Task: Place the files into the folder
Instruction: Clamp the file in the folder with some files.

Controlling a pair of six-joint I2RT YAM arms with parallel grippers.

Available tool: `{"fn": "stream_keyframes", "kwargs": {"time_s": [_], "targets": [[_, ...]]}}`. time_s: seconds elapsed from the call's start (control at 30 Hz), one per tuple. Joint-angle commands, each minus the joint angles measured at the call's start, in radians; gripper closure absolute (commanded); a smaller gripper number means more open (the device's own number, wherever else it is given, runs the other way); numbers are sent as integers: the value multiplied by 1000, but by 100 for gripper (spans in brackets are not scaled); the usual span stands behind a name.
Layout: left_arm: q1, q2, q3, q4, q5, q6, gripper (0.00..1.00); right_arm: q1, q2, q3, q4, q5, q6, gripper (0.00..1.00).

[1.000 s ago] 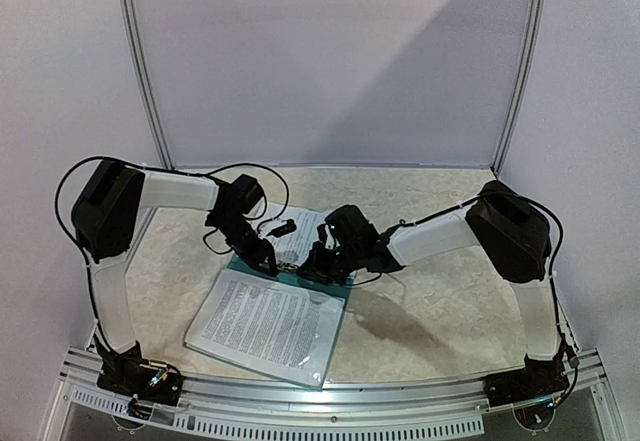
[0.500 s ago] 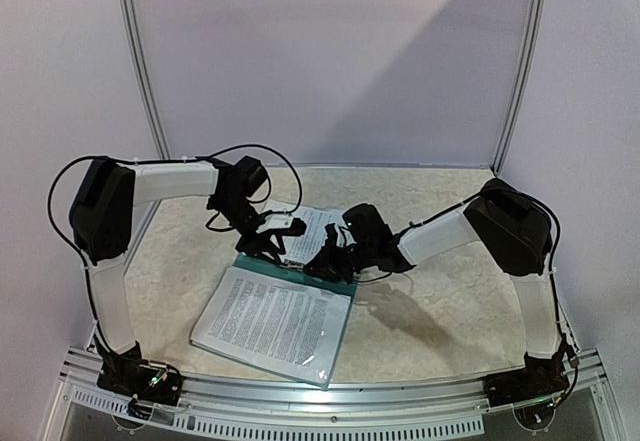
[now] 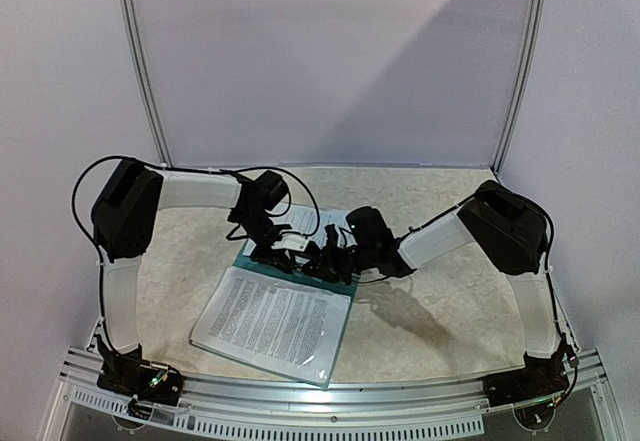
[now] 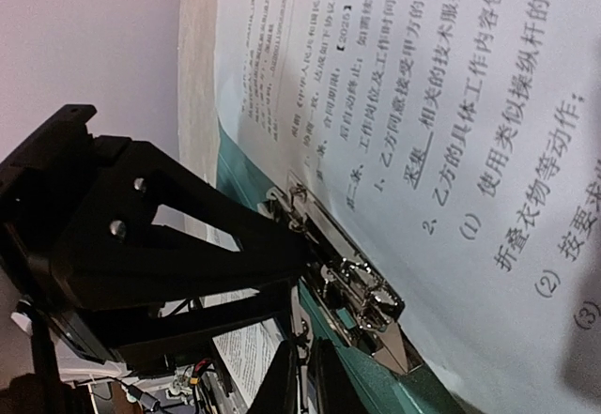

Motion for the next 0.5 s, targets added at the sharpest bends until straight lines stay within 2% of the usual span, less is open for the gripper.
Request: {"fn": "stream_keyframes", "kwargs": {"time_s": [0.0, 0.13, 0.3, 0.47], "targets": [[-33, 34, 37, -1, -92, -5, 76, -20, 69, -55, -77, 45, 23, 92], [-39, 48, 56, 12, -90, -48, 78, -21, 72, -49, -77, 37, 16, 92], [-58, 64, 70, -39, -96, -44, 93, -29, 70, -68, -55, 32, 14, 92], [-85, 65, 65, -99, -94, -46, 100, -35, 65, -71, -51, 28, 8, 92]]}}
